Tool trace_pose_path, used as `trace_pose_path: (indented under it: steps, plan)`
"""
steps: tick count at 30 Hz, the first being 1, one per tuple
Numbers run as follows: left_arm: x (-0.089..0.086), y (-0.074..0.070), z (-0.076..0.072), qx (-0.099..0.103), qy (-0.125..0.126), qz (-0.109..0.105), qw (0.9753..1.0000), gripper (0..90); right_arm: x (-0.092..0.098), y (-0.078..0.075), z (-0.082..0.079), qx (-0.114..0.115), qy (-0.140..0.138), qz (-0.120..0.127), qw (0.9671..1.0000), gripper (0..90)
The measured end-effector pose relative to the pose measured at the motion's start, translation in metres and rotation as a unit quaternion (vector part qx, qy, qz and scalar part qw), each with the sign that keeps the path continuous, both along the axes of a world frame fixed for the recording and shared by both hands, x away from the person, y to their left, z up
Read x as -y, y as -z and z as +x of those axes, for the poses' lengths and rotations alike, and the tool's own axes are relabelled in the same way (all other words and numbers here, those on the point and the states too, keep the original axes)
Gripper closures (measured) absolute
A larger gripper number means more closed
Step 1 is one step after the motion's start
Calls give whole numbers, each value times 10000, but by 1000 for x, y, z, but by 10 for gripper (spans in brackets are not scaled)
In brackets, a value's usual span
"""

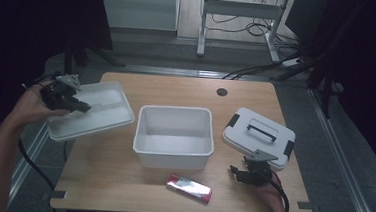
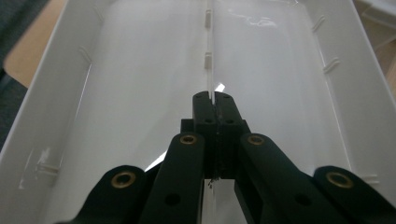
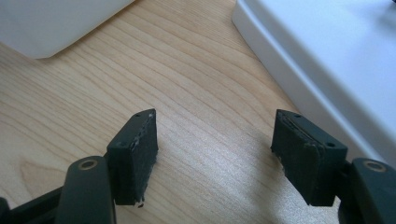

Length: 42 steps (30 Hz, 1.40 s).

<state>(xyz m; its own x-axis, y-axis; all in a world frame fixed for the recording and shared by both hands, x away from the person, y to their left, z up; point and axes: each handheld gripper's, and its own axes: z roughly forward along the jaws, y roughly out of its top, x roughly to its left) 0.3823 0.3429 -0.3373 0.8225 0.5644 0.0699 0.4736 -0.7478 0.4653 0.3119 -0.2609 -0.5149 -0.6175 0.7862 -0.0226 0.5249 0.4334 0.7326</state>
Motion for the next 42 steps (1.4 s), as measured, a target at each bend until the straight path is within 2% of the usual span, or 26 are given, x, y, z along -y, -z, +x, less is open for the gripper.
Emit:
trace_pose_path:
  steps: [6, 11, 12, 16, 19, 25, 34, 38, 41, 42]
  plan:
    - [0, 35, 6, -263, -1, -93, 9996, 899, 0, 0, 0, -4, -7, -8, 10000, 316]
    - [2, 60, 9, -407, 21, -132, 9991, 899, 0, 0, 0, -5, -4, -8, 10000, 316]
    - [3, 64, 9, -378, -3, -130, 9992, 899, 0, 0, 0, -5, -4, -7, 10000, 316]
    - [5, 82, 11, -588, 28, -175, 9981, 899, 0, 0, 0, -6, -3, -7, 10000, 316]
    - [7, 95, 12, -669, 36, -164, 9976, 899, 0, 0, 0, -6, -4, -10, 10000, 316]
    - [11, 111, 13, -823, 52, -121, 9965, 898, 1, 0, 0, 0, -3, -27, 10000, 316]
    - [13, 136, 12, -1046, 17, 71, 9945, 895, 1, 0, 0, 15, -5, -52, 10000, 315]
    - [14, 144, 12, -1029, 20, 137, 9946, 885, 1, -1, 0, 21, -3, -66, 10000, 315]
    - [16, 143, 12, -962, 37, 92, 9953, 832, 1, -2, -1, 33, 1, -74, 10000, 315]
    - [17, 142, 12, -931, 25, 93, 9956, 783, 1, -3, -1, 62, -1, -70, 10000, 314]
